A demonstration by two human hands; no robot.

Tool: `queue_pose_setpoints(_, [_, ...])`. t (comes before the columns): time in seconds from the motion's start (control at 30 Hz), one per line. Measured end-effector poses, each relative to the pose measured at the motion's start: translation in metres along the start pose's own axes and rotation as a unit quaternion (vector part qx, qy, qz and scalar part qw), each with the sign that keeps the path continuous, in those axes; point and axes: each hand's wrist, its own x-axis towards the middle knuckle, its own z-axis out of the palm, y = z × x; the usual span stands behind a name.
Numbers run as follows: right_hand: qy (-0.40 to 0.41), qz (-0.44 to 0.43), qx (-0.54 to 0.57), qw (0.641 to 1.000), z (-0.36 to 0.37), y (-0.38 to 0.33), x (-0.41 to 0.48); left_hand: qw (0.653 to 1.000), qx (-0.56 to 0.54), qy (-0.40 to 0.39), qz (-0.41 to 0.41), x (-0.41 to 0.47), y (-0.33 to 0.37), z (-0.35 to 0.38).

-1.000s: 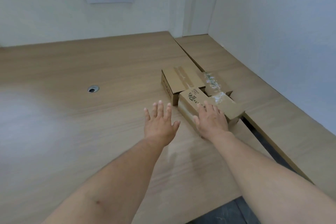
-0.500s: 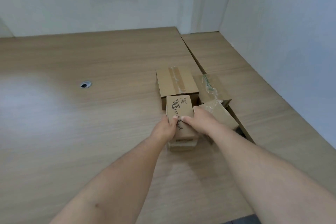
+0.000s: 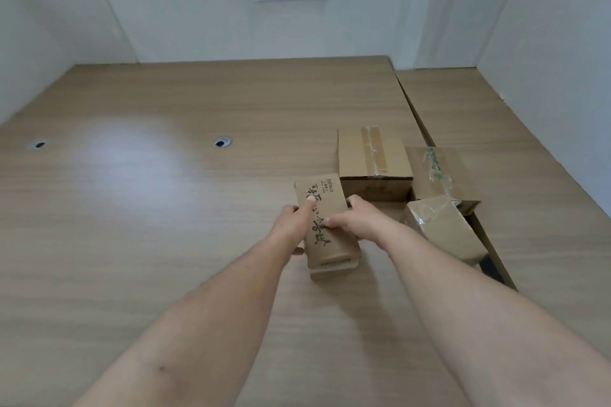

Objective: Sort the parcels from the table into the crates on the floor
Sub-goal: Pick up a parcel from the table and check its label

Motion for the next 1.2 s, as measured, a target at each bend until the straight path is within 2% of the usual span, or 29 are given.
queue_pose_setpoints(0.27, [-0.085,-0.078,-0.042,0.992,0.059,-0.046,0.014,0.992,-0.063,0.113,-0.007,-0.022,-0.003,-0.074])
queue_pose_setpoints(0.4, [-0.125,-0.122,-0.056,0.983,0.086,-0.064,0.010,0.989,-0.068,0.128,-0.005,-0.032,-0.010,-0.104])
queue_pose_setpoints(0.57, [-0.153,-0.108,-0.057,0.981,0.115,-0.093,-0.005,0.985,-0.079,0.156,0.014,-0.049,-0.021,-0.139])
queue_pose_setpoints(0.7, [-0.135,-0.108,-0.094,0.980,0.149,-0.109,-0.014,0.981,-0.114,0.157,0.008,-0.066,-0.038,-0.172])
queue_pose_setpoints(0.9, [-0.142,-0.134,-0.102,0.975,0.216,-0.127,-0.036,0.967,-0.152,0.202,-0.005,-0.098,-0.077,-0.230])
queue_pose_setpoints(1.2, [-0.217,-0.168,-0.143,0.951,0.321,-0.156,-0.091,0.971,-0.117,0.209,0.007,-0.156,-0.144,-0.313])
